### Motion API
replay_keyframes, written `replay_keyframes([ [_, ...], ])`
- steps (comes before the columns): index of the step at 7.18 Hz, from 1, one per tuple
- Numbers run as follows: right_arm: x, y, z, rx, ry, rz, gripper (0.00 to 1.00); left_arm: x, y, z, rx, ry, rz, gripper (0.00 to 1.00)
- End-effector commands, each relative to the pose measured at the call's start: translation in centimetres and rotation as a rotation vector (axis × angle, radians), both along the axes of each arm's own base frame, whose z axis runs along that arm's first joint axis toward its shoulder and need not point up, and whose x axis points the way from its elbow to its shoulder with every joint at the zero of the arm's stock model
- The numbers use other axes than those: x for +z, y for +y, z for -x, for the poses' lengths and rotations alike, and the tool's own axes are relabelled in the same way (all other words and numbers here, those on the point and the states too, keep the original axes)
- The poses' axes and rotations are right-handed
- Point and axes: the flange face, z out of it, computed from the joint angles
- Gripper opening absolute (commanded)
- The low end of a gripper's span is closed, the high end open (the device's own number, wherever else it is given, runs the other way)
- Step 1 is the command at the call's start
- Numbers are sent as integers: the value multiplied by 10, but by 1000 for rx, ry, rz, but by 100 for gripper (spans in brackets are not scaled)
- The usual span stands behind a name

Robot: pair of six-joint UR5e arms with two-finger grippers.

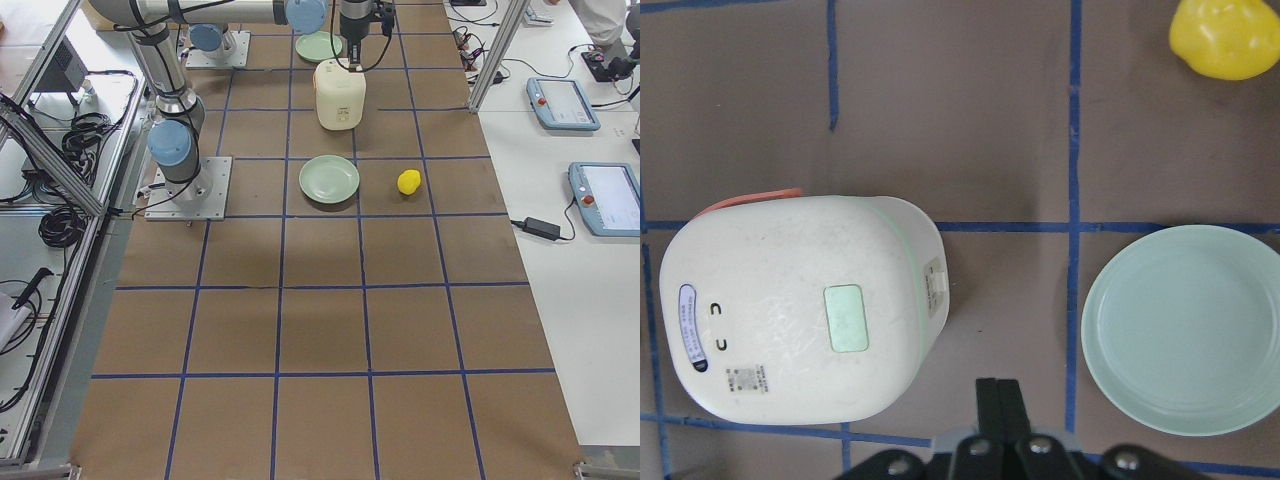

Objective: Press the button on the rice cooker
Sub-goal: 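Move the right gripper over the rice cooker's lid button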

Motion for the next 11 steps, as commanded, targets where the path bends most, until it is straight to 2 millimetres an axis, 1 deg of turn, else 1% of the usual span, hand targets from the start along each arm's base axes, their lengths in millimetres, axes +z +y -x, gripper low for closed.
replay_keyframes([
  [1,-27,-2,-20,33,-62,-43,4,0,0,0,0,0,0,100],
  [3,-45,-11,-43,70,-112,-52,4,0,0,0,0,0,0,100],
  [4,-50,-15,-54,89,-145,-51,5,0,0,0,0,0,0,100],
  [5,-58,-15,-61,97,-169,-61,5,0,0,0,0,0,0,100],
  [7,-77,-12,-61,125,-177,-74,5,0,0,0,0,0,0,100],
  [9,-93,-10,-65,127,-216,-68,5,0,0,0,0,0,0,100],
  [11,-98,-20,-68,129,-246,-51,5,0,0,0,0,0,0,100],
])
